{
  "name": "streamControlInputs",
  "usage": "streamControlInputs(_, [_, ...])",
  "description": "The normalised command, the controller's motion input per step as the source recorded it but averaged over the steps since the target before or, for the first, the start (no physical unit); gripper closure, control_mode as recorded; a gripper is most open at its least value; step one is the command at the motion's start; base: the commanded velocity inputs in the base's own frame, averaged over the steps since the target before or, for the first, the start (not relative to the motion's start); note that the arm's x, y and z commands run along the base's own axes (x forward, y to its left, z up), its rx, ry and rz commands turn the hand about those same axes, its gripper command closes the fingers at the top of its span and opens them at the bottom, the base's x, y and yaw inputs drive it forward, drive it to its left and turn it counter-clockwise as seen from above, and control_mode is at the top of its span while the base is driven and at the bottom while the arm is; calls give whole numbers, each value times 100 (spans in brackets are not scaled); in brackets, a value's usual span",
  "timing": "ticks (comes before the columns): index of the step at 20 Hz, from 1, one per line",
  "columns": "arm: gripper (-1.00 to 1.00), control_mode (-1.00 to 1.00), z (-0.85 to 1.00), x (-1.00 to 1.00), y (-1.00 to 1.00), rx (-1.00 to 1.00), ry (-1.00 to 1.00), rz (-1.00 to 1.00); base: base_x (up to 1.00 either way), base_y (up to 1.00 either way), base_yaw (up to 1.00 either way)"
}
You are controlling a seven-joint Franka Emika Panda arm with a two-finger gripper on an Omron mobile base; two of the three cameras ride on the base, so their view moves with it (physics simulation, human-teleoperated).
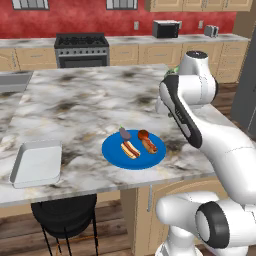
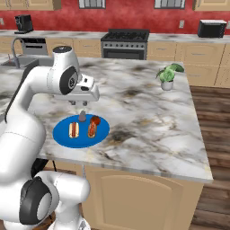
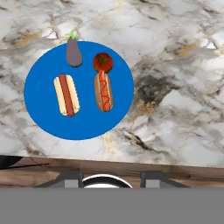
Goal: Place one cooked food and one vegetable from the large plate to each tupperware container.
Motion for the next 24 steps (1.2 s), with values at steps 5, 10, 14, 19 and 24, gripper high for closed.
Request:
streamControlInputs(5, [-100,-100,-16,-33,17,3,0,0,0,0,0])
streamControlInputs(10, [-100,-100,-59,-18,50,1,0,0,0,0,0])
streamControlInputs(14, [-100,-100,-58,0,53,0,0,3,0,0,0])
streamControlInputs(19, [-100,-100,-47,16,37,0,0,10,0,0,0])
streamControlInputs(24, [-100,-100,-53,21,18,-1,0,10,0,0,0])
